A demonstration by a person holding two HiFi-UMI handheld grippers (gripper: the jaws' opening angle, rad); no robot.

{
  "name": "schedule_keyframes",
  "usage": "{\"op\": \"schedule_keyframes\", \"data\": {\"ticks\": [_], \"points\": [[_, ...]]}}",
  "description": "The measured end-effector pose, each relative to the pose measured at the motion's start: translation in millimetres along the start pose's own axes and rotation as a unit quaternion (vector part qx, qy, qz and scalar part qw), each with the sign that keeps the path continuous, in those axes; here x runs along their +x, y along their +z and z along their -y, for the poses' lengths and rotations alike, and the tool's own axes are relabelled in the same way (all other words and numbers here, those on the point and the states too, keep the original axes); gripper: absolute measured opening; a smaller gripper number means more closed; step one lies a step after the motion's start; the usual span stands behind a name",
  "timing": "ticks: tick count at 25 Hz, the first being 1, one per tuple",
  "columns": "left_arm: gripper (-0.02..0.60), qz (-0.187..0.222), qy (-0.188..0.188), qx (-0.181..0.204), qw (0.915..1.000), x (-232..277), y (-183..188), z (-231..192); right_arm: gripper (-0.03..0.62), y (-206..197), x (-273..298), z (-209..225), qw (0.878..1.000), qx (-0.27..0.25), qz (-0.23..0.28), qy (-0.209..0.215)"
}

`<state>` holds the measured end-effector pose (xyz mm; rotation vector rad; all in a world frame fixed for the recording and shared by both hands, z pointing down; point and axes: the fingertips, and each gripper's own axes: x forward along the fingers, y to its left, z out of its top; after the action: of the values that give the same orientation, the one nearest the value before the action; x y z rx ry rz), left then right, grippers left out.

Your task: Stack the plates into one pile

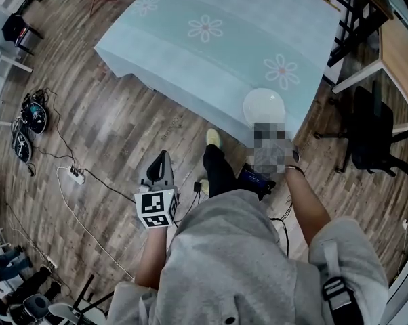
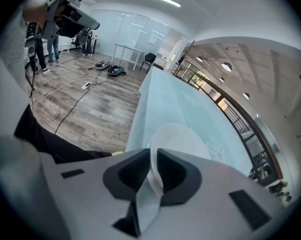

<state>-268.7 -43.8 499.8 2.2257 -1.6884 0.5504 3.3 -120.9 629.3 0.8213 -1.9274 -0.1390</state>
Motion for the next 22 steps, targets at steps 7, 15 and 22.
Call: {"op": "schedule_keyframes", "data": {"ticks": [7, 15, 22], "points": [[0.019, 0.005, -0.001, -0.003, 1.0000, -3.3, 1.3, 4.1, 0.121, 2.4, -6.1, 8.4, 0.993, 0.115, 0.016, 0.023], [0.019, 0.014, 0.000, -0.006, 0.9999, -12.3, 1.0, 10.4, 0.114, 18.9, -37.7, 17.4, 0.986, 0.158, 0.060, 0.009], [0.019, 0.036, 0.000, -0.013, 0.9993, -22.5, 14.9, 38.0, 0.041, 37.1, -110.9, 60.6, 0.978, 0.143, 0.143, -0.051]]}}
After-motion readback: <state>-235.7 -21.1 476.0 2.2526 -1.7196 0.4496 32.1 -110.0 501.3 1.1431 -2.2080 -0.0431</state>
